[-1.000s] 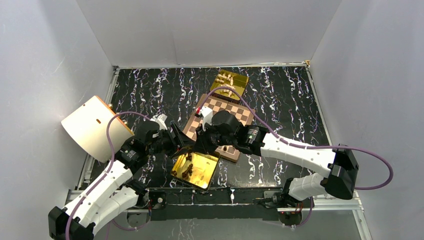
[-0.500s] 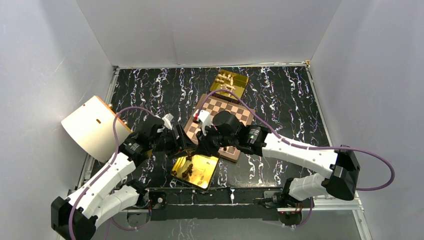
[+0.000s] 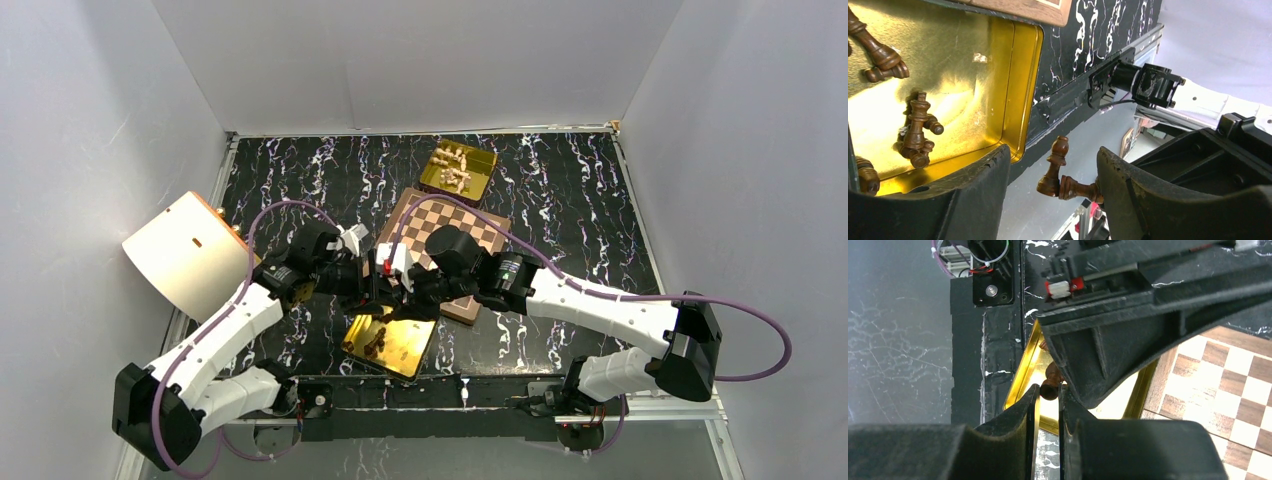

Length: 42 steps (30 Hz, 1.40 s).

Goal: Set up the chess pieces on the board
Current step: Pick up the chess piece from the storage box.

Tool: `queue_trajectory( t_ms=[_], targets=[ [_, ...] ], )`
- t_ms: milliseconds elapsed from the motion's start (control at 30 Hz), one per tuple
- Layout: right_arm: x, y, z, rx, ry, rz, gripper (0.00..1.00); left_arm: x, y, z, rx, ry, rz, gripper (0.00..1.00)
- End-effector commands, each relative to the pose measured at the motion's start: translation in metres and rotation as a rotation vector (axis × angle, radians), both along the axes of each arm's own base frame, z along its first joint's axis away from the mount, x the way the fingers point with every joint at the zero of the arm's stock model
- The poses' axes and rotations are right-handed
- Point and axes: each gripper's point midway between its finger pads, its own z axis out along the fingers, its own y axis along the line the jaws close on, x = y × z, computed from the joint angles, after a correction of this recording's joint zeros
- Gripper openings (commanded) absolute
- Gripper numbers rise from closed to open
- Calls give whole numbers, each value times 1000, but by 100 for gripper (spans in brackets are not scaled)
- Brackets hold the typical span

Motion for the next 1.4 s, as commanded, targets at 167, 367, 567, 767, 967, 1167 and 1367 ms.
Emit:
queue_trajectory(
  t_ms=[167,367,567,767,967,1167,1367],
  targets=[
    [-3,10,35,117,-128,99,17,-12,-16,11,-107,67,-108,53],
    [-2,12,37,125,-135,96,17,-17,-13,-3,-87,107,-103,39],
    [-2,10,35,123,-135,89,17,-20,-11,-10,-75,116,-101,38],
    [-4,10,32,121,-126,94,17,-20,-11,-14,-66,126,-106,29],
    [-3,9,30,115,-114,72,17,-14,-10,-16,-46,107,-86,10],
    [-2,-5,22,76,-79,0,17,11,-3,-13,29,-2,4,0],
    [23,-27,28,16,-72,-233,16,55,23,11,165,-247,174,0]
  ],
)
